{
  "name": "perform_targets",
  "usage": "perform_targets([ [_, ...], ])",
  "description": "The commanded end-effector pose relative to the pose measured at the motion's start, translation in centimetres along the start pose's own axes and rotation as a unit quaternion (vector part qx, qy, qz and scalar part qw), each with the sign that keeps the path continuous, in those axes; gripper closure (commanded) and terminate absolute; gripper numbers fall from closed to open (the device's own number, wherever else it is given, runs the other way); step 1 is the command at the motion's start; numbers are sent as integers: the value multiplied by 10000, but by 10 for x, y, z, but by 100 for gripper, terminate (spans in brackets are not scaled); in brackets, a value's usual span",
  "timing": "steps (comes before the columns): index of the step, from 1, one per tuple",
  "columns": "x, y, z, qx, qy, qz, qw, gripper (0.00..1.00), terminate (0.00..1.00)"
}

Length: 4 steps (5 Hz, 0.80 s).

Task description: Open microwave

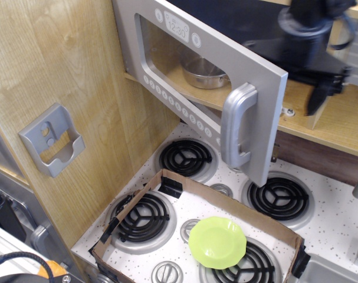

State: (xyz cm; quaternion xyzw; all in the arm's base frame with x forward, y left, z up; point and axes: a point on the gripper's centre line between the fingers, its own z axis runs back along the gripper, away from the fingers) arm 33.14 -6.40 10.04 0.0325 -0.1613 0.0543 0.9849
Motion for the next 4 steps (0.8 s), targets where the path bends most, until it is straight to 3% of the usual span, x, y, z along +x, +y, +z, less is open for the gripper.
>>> perform_targets([
  [1, -38, 25, 12, 0, -10, 248, 9997, 0, 0],
  [3, -64, 63, 8, 198, 134, 126, 9996, 0, 0],
  [4, -78, 82, -1, 167, 52, 237, 9996, 0, 0],
])
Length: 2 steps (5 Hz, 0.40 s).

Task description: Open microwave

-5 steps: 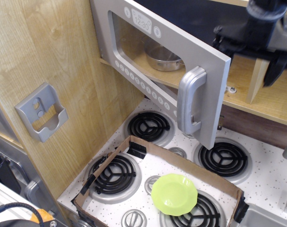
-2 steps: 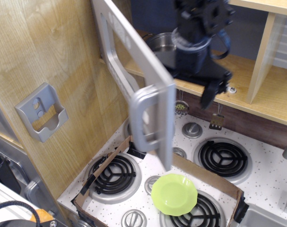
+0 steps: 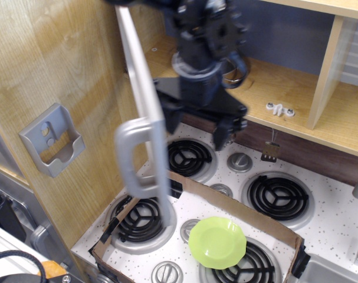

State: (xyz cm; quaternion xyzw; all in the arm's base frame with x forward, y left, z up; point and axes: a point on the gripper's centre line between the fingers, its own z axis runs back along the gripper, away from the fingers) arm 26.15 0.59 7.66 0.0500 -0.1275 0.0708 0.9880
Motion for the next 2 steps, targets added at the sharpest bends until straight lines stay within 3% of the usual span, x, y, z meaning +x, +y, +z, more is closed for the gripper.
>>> perform_targets([
  [1, -21, 27, -3, -56, -267, 104, 9996, 0, 0],
  [2, -23, 39, 1, -52, -37, 288, 9996, 0, 0],
])
